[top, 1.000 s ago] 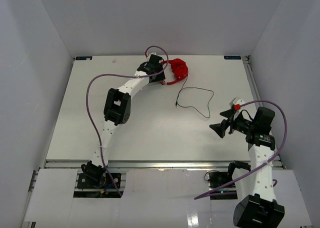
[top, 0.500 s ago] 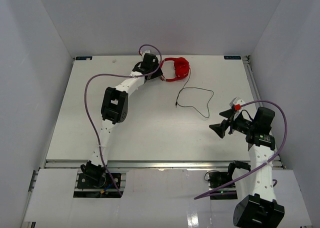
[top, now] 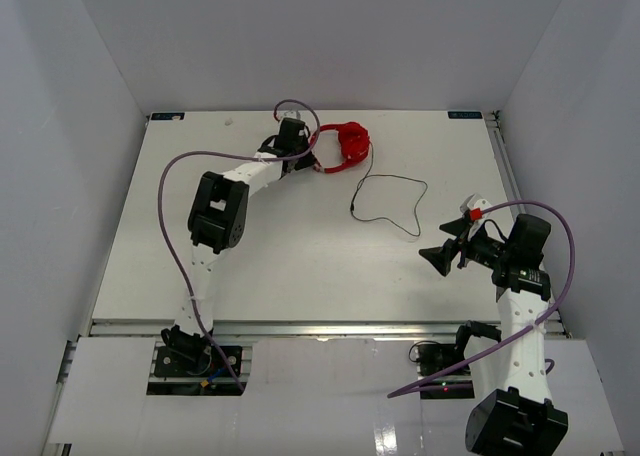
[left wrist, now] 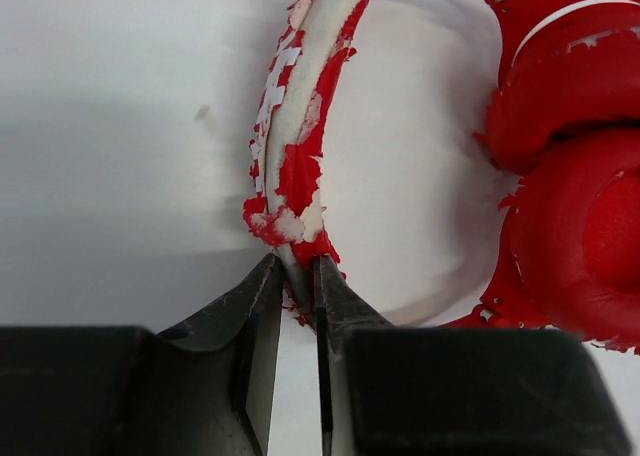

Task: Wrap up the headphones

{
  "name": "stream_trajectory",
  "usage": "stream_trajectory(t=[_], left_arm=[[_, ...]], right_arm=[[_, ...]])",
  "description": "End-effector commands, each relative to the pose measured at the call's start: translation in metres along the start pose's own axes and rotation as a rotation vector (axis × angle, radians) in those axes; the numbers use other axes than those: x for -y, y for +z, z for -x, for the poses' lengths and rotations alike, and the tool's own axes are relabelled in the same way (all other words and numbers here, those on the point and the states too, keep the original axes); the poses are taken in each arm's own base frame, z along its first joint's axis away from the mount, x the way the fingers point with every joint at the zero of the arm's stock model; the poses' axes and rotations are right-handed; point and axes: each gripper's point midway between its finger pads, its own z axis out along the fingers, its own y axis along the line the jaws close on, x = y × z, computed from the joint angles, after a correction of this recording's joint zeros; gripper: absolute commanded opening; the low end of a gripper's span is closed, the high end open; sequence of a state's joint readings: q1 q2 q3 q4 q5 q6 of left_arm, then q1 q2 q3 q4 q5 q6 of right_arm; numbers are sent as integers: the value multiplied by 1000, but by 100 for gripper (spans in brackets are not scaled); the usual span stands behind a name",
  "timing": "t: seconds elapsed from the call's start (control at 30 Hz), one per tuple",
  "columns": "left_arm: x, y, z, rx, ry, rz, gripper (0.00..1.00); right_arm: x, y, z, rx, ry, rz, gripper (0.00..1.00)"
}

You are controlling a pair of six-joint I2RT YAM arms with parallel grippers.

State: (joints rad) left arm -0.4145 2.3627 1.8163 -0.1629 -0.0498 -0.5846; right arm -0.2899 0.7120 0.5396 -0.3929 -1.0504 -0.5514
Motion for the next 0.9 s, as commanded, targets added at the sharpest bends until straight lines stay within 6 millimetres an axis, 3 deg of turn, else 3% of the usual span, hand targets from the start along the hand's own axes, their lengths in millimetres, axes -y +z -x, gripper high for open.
stream_trajectory(t=[0.0, 0.1, 0.23, 0.37, 0.47, 0.6, 0.73, 0.87], left_arm=[[-31, -55, -36, -74, 94, 53, 26], [-40, -86, -51, -92, 112, 43, 30], [-36, -110, -55, -108, 130, 4, 55], [-25, -130, -44, -94, 132, -41, 71], [-15, -141, -24, -49, 132, -71, 79], [1, -144, -6, -45, 126, -154, 81], [13, -134, -6, -94, 161, -230, 84], [0, -105, -17, -171, 190, -164, 84]], right_arm=[[-1, -1, 5, 20, -21, 3, 91], [-2, -1, 5, 25, -25, 8, 91], [-2, -1, 5, 27, -24, 13, 91], [-2, -1, 4, 25, -22, 11, 91], [-2, -1, 4, 25, -22, 14, 91], [-2, -1, 3, 25, -19, 15, 91], [-3, -1, 4, 26, -22, 16, 91], [-3, -1, 4, 27, -24, 15, 91]])
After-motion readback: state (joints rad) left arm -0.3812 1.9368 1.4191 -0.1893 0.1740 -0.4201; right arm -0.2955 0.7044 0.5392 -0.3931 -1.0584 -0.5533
